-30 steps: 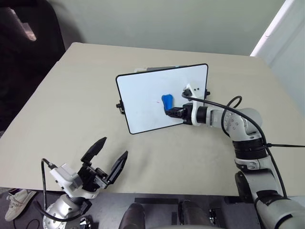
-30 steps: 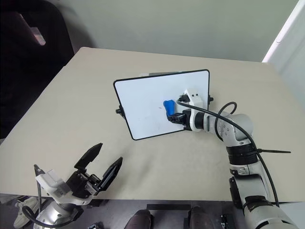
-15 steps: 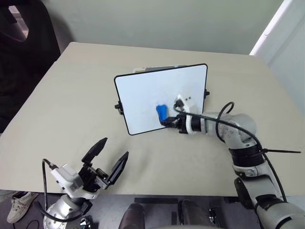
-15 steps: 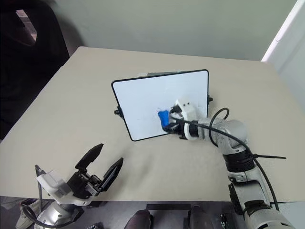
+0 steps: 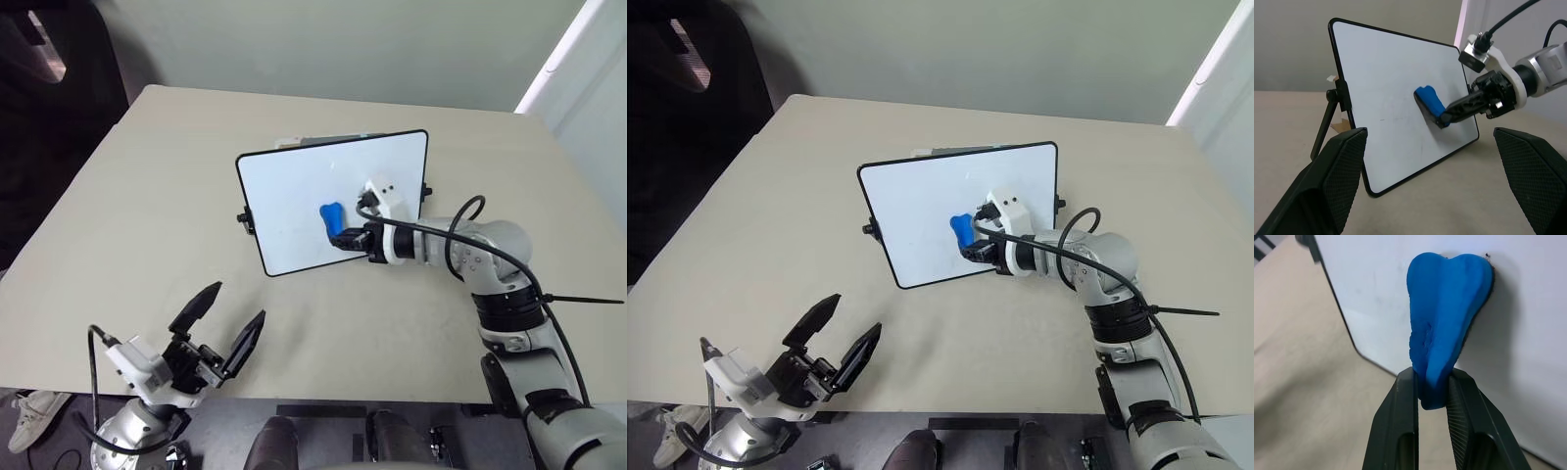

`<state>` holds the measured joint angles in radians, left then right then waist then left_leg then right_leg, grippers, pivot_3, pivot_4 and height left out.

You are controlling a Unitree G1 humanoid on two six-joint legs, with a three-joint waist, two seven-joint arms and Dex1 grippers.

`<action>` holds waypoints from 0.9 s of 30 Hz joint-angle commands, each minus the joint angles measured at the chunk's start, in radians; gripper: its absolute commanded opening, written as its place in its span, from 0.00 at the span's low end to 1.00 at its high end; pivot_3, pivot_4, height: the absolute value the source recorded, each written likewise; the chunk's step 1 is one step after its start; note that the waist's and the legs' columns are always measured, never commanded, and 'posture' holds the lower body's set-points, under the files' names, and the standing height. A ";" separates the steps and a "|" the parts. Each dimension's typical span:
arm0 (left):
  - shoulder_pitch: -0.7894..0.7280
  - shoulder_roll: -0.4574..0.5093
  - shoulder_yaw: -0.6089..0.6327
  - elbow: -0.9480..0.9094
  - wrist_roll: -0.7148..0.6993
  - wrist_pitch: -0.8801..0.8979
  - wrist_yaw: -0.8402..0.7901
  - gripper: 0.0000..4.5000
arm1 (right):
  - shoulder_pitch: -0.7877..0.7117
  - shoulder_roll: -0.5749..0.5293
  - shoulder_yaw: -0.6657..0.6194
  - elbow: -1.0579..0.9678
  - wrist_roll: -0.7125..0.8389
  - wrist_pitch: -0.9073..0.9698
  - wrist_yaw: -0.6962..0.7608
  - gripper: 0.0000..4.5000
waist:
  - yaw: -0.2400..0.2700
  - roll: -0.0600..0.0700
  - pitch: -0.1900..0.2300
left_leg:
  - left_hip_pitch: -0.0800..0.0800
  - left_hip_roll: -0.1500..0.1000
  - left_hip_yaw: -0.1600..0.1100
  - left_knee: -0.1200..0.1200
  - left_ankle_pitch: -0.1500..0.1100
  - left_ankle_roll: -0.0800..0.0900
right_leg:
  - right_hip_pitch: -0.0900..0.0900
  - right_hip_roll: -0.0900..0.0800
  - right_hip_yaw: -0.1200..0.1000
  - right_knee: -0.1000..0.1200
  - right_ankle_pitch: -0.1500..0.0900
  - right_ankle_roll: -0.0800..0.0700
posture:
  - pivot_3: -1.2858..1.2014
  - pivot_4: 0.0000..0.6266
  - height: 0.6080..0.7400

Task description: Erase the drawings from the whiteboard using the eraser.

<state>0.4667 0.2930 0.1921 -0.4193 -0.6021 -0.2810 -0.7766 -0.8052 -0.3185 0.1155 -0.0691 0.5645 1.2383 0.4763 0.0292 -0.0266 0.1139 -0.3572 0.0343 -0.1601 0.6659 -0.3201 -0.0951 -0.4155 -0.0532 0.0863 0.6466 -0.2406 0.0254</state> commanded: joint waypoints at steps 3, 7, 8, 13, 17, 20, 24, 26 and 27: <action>0.000 -0.003 0.000 -0.025 -0.004 -0.006 0.004 1.00 | -0.049 0.008 -0.064 -0.001 -0.019 -0.033 -0.033 0.14 | 0.000 0.000 0.000 | 0.000 0.000 0.000 0.000 0.000 0.000 | 0.000 0.000 0.000 0.000 0.000 0.000 | 0.52 0.24 1.00; -0.001 -0.002 0.002 -0.023 -0.007 -0.007 0.004 1.00 | -0.051 0.005 -0.078 -0.013 -0.022 -0.043 -0.039 0.14 | 0.000 0.000 0.000 | 0.000 0.000 0.000 0.000 0.000 0.000 | 0.000 0.000 0.000 0.000 0.000 0.000 | 0.52 0.24 1.00; -0.001 -0.002 0.003 -0.022 -0.007 -0.007 0.003 1.00 | -0.053 0.005 -0.087 -0.009 -0.027 -0.050 -0.046 0.14 | 0.000 0.000 0.000 | 0.000 0.000 0.000 0.000 0.000 0.000 | 0.000 0.000 0.000 0.000 0.000 0.000 | 0.52 0.24 1.00; -0.003 0.001 0.004 -0.022 -0.009 -0.006 0.002 1.00 | -0.067 0.015 -0.169 0.043 -0.049 -0.085 -0.114 0.14 | 0.000 0.000 0.000 | 0.000 0.000 0.000 0.001 0.000 0.000 | 0.000 0.000 0.000 0.000 0.000 0.000 | 0.52 0.24 1.00; -0.001 0.000 0.003 -0.025 -0.008 -0.007 0.001 1.00 | -0.040 -0.002 -0.216 0.024 -0.040 -0.070 -0.135 0.14 | 0.000 0.000 0.000 | 0.001 0.000 0.000 0.001 0.001 0.000 | 0.000 0.000 0.000 0.001 0.001 -0.001 | 0.52 0.24 1.00; 0.000 0.001 0.003 -0.027 -0.009 -0.006 0.002 1.00 | -0.012 -0.012 -0.237 -0.002 -0.033 -0.048 -0.149 0.14 | 0.000 0.000 0.000 | 0.000 0.000 0.000 0.001 0.002 0.003 | 0.000 0.000 0.000 0.001 0.002 -0.002 | 0.52 0.24 1.00; 0.002 0.000 0.000 -0.029 -0.009 -0.006 0.000 1.00 | 0.023 -0.023 -0.240 -0.028 -0.033 -0.022 -0.165 0.14 | 0.000 0.000 0.000 | 0.000 0.000 0.000 0.001 0.003 0.004 | 0.000 0.000 0.000 0.001 0.003 -0.004 | 0.52 0.24 1.00; 0.003 -0.001 -0.003 -0.031 -0.007 -0.007 0.000 1.00 | 0.048 -0.031 -0.226 -0.039 -0.041 -0.009 -0.174 0.14 | 0.000 0.000 0.000 | 0.000 0.000 0.000 0.001 0.003 0.004 | 0.000 0.000 0.000 0.001 0.004 -0.004 | 0.52 0.24 1.00; 0.003 -0.001 -0.005 -0.031 -0.006 -0.007 0.000 1.00 | 0.058 -0.033 -0.221 -0.043 -0.041 0.006 -0.177 0.14 | 0.000 0.000 0.000 | 0.000 0.000 0.000 0.001 0.003 0.004 | 0.000 0.000 0.000 0.001 0.004 -0.004 | 0.52 0.24 1.00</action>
<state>0.4667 0.2933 0.1865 -0.4195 -0.6028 -0.2807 -0.7756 -0.7521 -0.3371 -0.1016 -0.0845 0.5365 1.2264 0.3223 0.0292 -0.0268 0.1137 -0.3575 0.0341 -0.1599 0.6667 -0.3168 -0.0907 -0.4152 -0.0531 0.0861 0.6479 -0.2368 0.0218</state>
